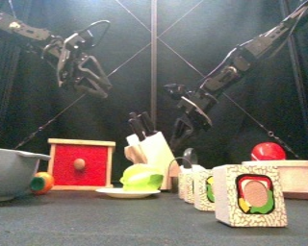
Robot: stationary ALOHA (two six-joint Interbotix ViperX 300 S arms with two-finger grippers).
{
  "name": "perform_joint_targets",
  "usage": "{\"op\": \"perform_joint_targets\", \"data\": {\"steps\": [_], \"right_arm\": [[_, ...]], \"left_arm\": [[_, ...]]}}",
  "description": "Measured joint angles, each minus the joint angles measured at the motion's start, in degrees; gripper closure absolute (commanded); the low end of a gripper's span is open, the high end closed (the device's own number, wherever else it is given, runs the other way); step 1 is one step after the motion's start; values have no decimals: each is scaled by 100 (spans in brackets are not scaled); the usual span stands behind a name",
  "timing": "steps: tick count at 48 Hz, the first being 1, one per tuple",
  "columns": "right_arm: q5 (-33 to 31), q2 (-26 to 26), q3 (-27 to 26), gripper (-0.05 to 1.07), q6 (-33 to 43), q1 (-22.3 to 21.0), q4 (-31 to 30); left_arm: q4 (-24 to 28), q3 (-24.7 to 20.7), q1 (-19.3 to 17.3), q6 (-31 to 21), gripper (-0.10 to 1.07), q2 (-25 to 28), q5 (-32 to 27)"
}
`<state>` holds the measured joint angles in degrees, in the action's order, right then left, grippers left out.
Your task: Put cleaver back in holder
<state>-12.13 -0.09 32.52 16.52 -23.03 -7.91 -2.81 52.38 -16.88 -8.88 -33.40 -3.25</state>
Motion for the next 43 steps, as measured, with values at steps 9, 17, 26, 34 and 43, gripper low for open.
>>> {"op": "perform_joint_targets", "data": {"steps": [9,17,26,34,43], "right_arm": [[-624,-255,-35,69,0,237,677],[-1143,-387,18,69,0,580,1318],[-1652,-422,88,69,9,835,2013],[-1775,-422,105,69,18,1011,2452],[-1960,-422,105,69,26,1125,2918]], "left_arm": [[202,466,378,0,20,-237,308],[527,650,782,0,20,-325,519],[668,1055,1063,0,20,-352,879],[721,1090,1081,0,20,-536,1116],[738,1239,1081,0,21,-747,1160]]}}
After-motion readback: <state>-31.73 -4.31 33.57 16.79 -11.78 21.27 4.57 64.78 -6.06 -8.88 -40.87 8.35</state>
